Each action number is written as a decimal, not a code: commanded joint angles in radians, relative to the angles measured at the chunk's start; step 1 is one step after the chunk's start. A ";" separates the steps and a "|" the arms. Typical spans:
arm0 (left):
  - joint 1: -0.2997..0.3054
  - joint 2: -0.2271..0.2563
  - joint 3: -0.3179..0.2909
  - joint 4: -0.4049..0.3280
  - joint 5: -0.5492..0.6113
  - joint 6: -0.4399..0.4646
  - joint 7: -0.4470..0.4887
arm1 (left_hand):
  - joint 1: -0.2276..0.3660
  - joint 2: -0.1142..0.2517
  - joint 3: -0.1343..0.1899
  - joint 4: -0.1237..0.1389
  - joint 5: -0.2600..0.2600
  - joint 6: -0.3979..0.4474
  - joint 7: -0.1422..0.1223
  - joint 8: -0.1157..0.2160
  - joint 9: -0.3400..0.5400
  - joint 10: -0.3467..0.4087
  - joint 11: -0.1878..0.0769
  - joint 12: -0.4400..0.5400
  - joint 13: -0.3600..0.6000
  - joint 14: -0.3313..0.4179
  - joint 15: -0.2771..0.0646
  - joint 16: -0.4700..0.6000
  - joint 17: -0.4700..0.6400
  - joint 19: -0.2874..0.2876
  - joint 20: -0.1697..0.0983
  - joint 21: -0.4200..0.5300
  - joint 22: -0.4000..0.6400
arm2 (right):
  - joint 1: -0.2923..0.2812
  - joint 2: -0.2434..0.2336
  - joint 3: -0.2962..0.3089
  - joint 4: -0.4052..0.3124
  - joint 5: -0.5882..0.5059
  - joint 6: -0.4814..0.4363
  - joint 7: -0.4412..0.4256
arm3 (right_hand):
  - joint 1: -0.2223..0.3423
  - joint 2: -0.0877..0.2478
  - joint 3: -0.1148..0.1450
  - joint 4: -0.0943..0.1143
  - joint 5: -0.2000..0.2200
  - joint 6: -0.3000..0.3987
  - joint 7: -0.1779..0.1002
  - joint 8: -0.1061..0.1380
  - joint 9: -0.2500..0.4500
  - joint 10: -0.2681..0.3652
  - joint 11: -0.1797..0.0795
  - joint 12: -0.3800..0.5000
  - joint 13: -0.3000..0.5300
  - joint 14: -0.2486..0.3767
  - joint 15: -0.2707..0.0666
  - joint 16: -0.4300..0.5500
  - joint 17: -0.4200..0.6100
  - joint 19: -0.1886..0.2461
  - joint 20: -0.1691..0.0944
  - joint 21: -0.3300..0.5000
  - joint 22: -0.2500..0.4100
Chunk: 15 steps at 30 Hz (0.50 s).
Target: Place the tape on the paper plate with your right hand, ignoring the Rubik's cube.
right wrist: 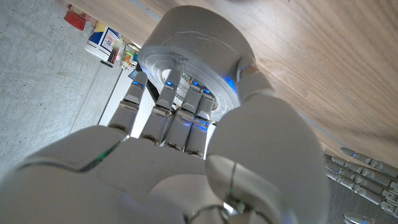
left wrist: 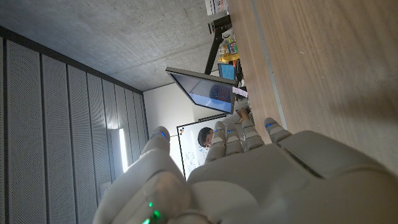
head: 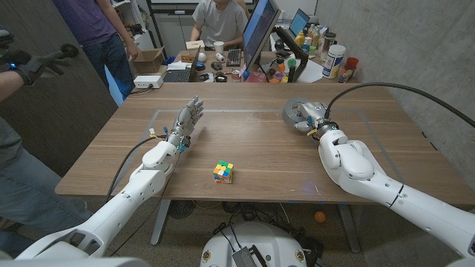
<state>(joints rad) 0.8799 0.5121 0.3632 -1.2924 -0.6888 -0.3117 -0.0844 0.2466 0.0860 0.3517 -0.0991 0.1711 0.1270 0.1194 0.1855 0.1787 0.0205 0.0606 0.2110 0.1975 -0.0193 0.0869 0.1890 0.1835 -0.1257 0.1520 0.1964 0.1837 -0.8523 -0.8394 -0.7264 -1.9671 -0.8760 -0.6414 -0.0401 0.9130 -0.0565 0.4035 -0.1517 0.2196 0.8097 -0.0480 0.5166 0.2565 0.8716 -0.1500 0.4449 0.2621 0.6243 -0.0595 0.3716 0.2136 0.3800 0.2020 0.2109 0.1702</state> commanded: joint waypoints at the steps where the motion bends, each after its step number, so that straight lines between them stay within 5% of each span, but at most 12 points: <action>1: -0.003 0.002 0.001 0.001 0.002 -0.001 -0.004 | -0.005 0.008 0.004 -0.003 0.005 0.007 0.002 0.007 0.005 -0.003 -0.002 0.004 0.004 -0.003 0.004 0.002 0.003 -0.006 0.006 0.007 0.002 | -0.022 -0.011 0.018 -0.045 -0.041 -0.025 0.018 | 0.093 0.104 -0.004 0.002 -0.001 0.174 -0.154 0.008 0.002 0.068 -0.066 0.000 0.002 0.014 -0.005 0.001 0.003 0.011 0.003 0.004 0.001; 15: -0.004 0.008 0.003 -0.010 0.002 0.008 -0.008 | -0.006 0.008 0.006 -0.004 0.005 0.007 0.003 0.007 0.005 -0.004 -0.001 0.004 0.004 -0.004 0.003 0.002 0.003 -0.008 0.004 0.006 0.002 | -0.051 -0.033 0.040 -0.115 -0.094 -0.044 0.064 | 0.096 0.103 -0.004 0.001 -0.001 0.175 -0.149 0.010 -0.002 0.071 -0.066 -0.005 0.000 0.037 0.009 -0.004 -0.005 0.036 0.004 0.006 0.002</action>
<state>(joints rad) 0.8774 0.5136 0.3643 -1.2910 -0.6881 -0.3117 -0.0912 0.2414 0.0912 0.3517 -0.0991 0.1711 0.1270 0.1195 0.1855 0.1787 0.0205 0.0606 0.2110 0.1974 -0.0193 0.0869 0.1890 0.1835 -0.1257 0.1520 0.1964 0.1837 -0.8853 -0.8560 -0.6962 -2.0340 -0.9126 -0.6648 -0.0180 0.9145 -0.0579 0.3999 -0.1517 0.2148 0.8097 -0.0480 0.5215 0.2526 0.8737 -0.1518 0.4449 0.2592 0.6542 -0.0537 0.3715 0.2090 0.4032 0.2069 0.2109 0.1701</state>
